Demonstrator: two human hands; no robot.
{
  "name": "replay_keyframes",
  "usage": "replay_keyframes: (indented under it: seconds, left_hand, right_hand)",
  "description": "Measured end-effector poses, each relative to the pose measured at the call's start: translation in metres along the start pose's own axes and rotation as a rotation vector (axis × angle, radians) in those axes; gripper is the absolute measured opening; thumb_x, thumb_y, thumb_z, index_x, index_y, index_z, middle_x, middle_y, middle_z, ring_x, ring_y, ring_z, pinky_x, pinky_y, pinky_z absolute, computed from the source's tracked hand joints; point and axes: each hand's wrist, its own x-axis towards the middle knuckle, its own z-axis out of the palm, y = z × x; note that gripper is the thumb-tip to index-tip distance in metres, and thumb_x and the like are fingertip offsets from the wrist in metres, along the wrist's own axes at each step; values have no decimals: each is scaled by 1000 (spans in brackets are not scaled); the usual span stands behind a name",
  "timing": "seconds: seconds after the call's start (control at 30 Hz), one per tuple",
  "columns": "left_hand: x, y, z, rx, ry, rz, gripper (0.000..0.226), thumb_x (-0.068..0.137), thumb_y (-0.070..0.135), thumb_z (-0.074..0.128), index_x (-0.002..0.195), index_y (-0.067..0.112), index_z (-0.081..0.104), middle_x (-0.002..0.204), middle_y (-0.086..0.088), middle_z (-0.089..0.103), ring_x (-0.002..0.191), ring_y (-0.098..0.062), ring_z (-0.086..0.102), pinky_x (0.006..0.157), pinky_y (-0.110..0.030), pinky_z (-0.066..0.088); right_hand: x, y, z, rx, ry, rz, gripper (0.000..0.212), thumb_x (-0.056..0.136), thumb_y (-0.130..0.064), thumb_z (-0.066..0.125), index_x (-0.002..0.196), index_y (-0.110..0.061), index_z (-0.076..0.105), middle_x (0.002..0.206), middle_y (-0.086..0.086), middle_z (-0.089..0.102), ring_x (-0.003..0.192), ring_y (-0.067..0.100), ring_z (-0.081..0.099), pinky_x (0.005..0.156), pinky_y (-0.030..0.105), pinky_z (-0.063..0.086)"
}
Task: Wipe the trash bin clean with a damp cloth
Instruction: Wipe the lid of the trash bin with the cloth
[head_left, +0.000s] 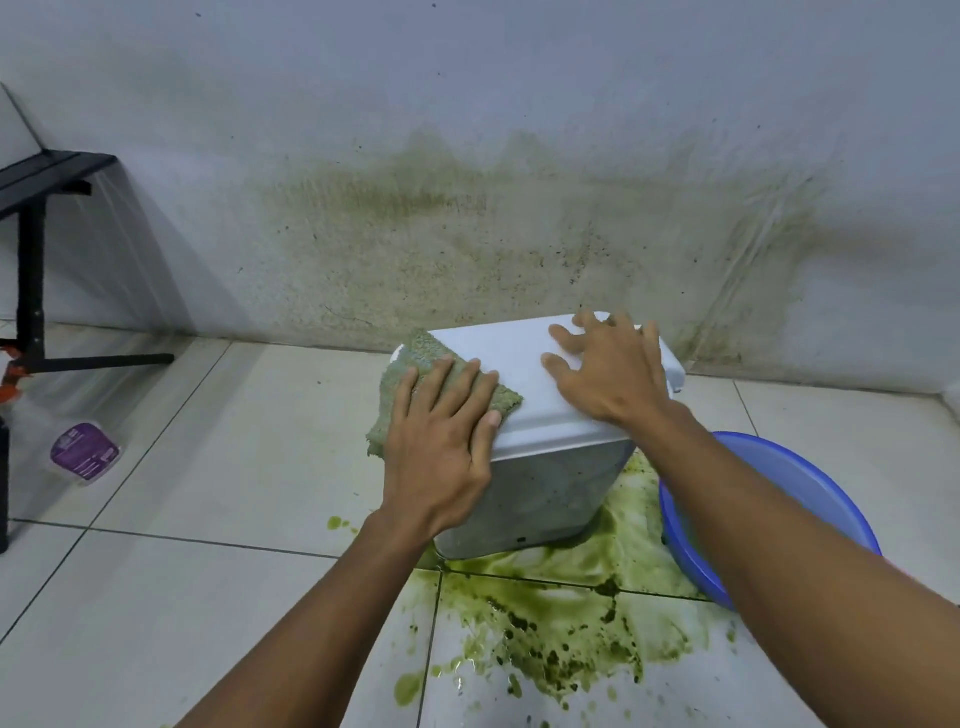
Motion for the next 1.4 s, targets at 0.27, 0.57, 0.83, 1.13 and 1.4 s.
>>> replay_keyframes:
  seconds: [0.27, 0.57, 0.83, 1.13, 1.4]
  left_hand:
    - [11, -7, -7, 178, -136, 260, 48, 107, 42, 36, 150, 25, 50, 156, 0, 49, 149, -25, 38, 119, -47, 31]
    - [39, 17, 3, 164, -312, 376, 60, 106, 53, 23, 161, 28, 27, 166, -1, 30, 156, -22, 22, 127, -44, 16]
    - [55, -7, -13, 153, -392, 278, 79, 94, 79, 22, 161, 37, 21, 170, 0, 17, 158, -19, 10, 128, -41, 2]
    - [70, 60, 23, 186, -398, 362, 79, 99, 73, 26, 163, 30, 12, 171, -1, 10, 158, -21, 5, 128, -41, 2]
    - [61, 13, 3, 201, -405, 316, 81, 94, 80, 17, 163, 38, 8, 170, 5, 6, 158, -16, 2, 129, -39, 0]
  right_hand:
    - [17, 31, 6, 143, -192, -116, 53, 104, -55, 26, 156, -46, 19, 169, -9, 7, 156, 14, -3, 124, 50, -6]
    - [5, 35, 5, 154, -174, -36, 54, 103, -59, 23, 156, -48, 17, 168, -11, 10, 155, 14, 1, 124, 48, -1]
    - [7, 52, -1, 136, -119, -111, 52, 102, -60, 30, 153, -47, 31, 162, -3, 32, 148, 22, 21, 117, 49, 16]
    - [10, 58, -4, 500, -114, -20, 44, 107, -46, 34, 148, -36, 46, 162, -7, 34, 151, 14, 25, 122, 45, 19]
    - [13, 79, -1, 362, -217, -192, 45, 107, -45, 37, 152, -43, 36, 165, -13, 23, 154, 11, 13, 122, 45, 17]
